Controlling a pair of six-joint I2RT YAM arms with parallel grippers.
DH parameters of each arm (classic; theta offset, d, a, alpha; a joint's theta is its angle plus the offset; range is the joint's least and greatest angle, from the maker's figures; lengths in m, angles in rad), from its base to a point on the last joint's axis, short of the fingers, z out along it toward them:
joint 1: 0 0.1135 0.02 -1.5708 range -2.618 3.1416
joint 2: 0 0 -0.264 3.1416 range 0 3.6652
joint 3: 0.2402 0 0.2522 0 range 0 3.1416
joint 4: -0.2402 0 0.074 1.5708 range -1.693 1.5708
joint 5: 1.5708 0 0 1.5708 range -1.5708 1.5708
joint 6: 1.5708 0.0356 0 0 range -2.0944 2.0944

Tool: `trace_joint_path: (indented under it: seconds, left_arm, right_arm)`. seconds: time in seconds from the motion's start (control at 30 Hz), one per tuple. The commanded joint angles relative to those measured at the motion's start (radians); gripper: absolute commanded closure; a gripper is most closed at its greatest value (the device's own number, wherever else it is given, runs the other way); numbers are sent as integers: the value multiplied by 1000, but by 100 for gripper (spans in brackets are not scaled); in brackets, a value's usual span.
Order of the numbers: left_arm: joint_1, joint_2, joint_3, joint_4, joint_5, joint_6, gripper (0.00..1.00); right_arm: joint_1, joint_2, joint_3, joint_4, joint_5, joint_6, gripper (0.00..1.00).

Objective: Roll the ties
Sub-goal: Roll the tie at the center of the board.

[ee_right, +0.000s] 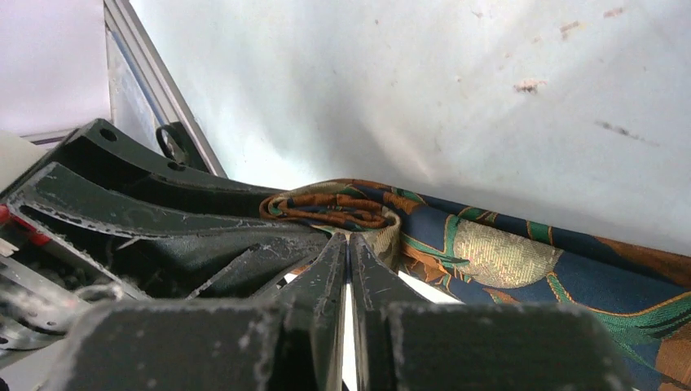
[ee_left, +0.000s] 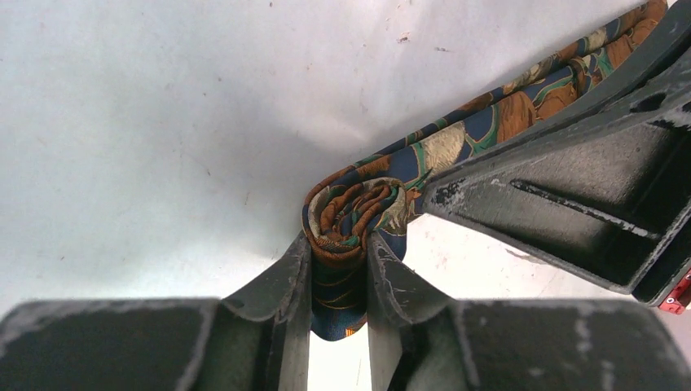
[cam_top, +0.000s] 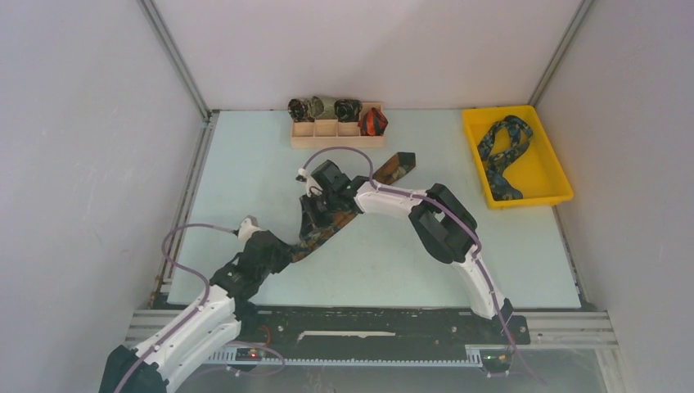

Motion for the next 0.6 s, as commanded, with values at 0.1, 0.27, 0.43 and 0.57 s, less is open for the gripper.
trace_joint_path:
  seconds: [0.1,0.27,0.43,0.57]
  left_arm:
    - [6,4,102,-158,-39,-15,98]
    - [7,32,137,-191,-39,-12,100]
    - [11,57,167,-220,-43,-5,100]
    - [23,66,192,-250,-52,2,100]
  right_arm:
    - [28,-2,60,-12,21,13,93]
    - [39,1,52,-12,31,10,93]
    - [50,5,48,-13,46,10,94]
    - [58,12,52,-13,57,15,94]
